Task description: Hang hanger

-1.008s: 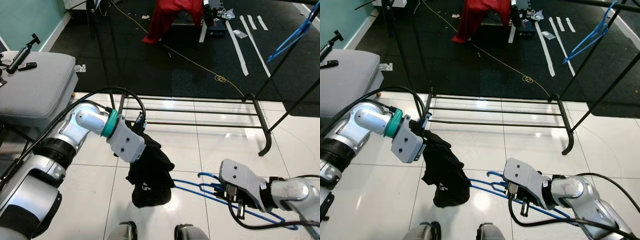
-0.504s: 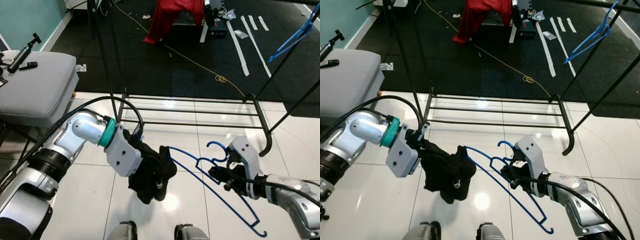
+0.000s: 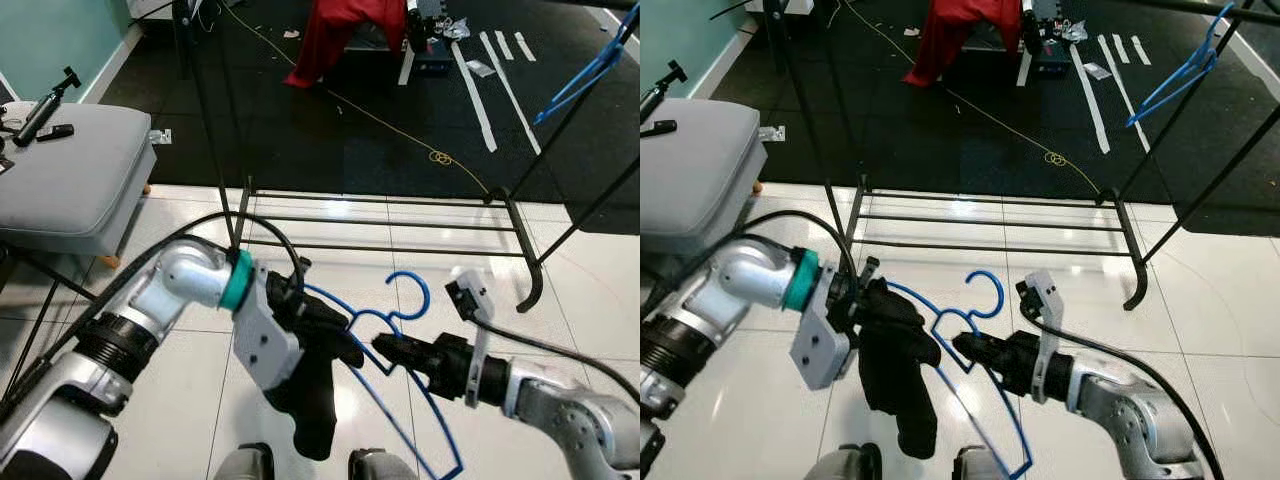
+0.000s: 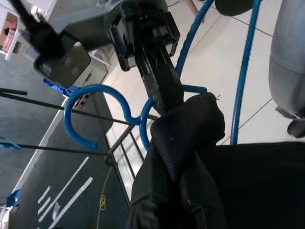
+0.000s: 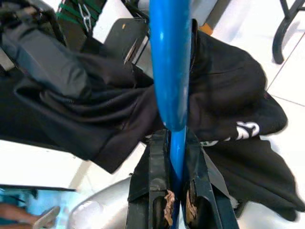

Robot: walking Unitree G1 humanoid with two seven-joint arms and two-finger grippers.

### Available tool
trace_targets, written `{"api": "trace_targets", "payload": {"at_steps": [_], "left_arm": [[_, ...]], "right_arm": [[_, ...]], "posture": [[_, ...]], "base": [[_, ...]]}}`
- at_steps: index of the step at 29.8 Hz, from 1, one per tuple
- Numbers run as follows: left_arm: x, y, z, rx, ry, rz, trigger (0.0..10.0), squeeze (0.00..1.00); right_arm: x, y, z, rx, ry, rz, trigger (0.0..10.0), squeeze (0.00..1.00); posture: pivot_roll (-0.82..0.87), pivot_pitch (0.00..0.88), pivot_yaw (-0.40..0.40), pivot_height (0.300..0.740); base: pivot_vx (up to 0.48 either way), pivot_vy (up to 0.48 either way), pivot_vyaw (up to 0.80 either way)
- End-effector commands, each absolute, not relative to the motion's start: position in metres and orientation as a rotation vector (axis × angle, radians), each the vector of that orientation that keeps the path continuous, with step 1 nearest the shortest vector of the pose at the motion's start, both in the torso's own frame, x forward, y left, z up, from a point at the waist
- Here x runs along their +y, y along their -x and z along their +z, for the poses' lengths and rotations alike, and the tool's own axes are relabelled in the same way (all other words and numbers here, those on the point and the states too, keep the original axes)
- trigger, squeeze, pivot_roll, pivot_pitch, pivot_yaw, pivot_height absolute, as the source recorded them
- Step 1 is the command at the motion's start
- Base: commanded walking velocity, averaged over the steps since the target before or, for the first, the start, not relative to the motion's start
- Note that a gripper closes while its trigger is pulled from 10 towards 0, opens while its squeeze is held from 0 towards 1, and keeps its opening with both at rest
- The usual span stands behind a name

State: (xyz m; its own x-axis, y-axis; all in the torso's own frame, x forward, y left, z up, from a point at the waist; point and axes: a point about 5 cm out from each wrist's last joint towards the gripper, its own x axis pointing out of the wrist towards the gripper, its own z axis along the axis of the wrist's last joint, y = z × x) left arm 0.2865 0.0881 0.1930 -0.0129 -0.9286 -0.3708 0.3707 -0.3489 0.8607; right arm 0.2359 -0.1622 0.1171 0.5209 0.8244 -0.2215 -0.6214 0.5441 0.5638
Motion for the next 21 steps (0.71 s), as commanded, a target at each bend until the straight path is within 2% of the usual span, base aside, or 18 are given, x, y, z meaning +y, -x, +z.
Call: {"api": "trace_targets", "payload": {"at_steps": [1,7,10,13,19,21], "left_arm": [[0.085,-0.282,0.192,-0.722,-1.202,-1.570,10.0,0.00],[0.082,-0.283,0.192,-0.770,-1.209,-1.507,10.0,0.00],[0.085,-0.287,0.192,-0.777,-1.223,-1.444,10.0,0.00],[0.085,-0.288,0.193,-0.782,-1.227,-1.417,10.0,0.00],[0.085,-0.286,0.194,-0.813,-1.238,-1.394,10.0,0.00],[0.088,-0.284,0.192,-0.828,-1.245,-1.391,10.0,0.00]], "right_arm": [[-0.163,-0.234,0.119,0.508,-0.492,0.885,10.0,0.00],[-0.163,-0.234,0.109,0.589,-0.544,0.787,10.0,0.00],[-0.179,-0.240,0.090,0.670,-0.455,0.566,10.0,0.00],[-0.187,-0.241,0.084,0.684,-0.421,0.495,10.0,0.00],[-0.197,-0.247,0.083,0.673,-0.603,0.364,10.0,0.00],[-0.204,-0.253,0.085,0.640,-0.732,0.277,10.0,0.00]], "posture": [[-0.09,0.118,0.046,0.740],[-0.10,0.113,0.044,0.740],[-0.10,0.111,0.048,0.740],[-0.10,0.110,0.048,0.740],[-0.10,0.110,0.045,0.740],[-0.10,0.112,0.045,0.740]], "base": [[0.000,0.000,0.00],[0.000,0.000,0.00],[0.000,0.000,0.00],[0.000,0.000,0.00],[0.000,0.000,0.00],[0.000,0.000,0.00]]}}
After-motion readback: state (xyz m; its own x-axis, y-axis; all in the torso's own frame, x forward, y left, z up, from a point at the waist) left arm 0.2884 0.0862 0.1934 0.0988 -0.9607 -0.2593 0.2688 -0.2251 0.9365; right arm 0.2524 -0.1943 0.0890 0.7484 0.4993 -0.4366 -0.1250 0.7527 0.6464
